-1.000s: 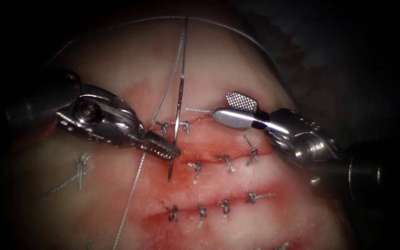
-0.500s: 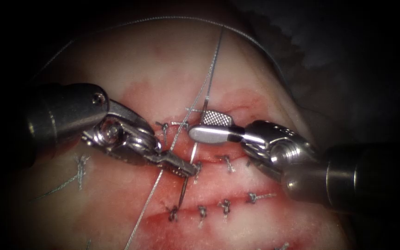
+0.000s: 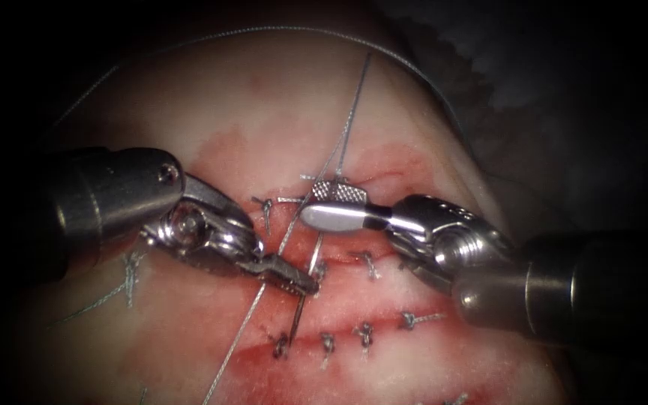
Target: Wound Closure
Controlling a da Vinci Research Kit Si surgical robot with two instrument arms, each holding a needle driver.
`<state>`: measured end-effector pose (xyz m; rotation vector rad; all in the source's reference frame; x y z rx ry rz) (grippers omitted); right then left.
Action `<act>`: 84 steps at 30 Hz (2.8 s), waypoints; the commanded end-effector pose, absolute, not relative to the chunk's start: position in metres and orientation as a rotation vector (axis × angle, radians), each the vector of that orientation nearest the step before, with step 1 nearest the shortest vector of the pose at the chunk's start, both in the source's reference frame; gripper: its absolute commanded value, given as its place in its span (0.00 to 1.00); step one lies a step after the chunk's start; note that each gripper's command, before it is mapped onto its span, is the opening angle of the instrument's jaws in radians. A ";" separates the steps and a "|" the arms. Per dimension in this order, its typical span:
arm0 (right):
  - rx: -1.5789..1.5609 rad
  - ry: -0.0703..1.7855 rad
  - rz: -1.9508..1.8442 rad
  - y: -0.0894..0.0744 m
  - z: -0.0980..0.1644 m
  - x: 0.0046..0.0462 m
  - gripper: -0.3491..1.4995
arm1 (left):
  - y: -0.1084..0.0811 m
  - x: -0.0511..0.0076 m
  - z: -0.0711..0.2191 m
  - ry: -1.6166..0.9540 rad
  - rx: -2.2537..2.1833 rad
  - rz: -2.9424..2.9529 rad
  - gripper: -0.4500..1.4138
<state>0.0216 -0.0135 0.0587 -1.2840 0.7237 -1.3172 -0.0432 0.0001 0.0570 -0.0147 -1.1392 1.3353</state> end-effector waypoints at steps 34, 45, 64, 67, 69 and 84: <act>-1.954 -0.142 -2.092 -0.006 0.055 0.0131 0.00 | 0.017 -0.0332 0.059 -0.903 0.649 -0.815 0.25; -2.132 -0.113 -2.075 -0.003 0.053 0.0125 0.00 | 0.016 -0.0369 0.062 -0.933 0.708 -0.771 0.37; -2.570 -0.887 -1.826 -0.001 0.065 0.0115 0.00 | 0.009 -0.0468 0.066 -1.283 0.330 -0.512 0.00; -2.553 -0.894 -1.819 -0.001 0.065 0.0119 0.00 | 0.008 -0.0480 0.067 -1.305 0.298 -0.496 0.00; -2.538 -0.921 -1.814 -0.001 0.064 0.0121 0.00 | 0.007 -0.0491 0.068 -1.312 0.299 -0.464 0.00; -2.488 -0.986 -1.845 0.000 0.062 0.0134 0.00 | 0.006 -0.0514 0.067 -1.146 0.199 -0.501 0.00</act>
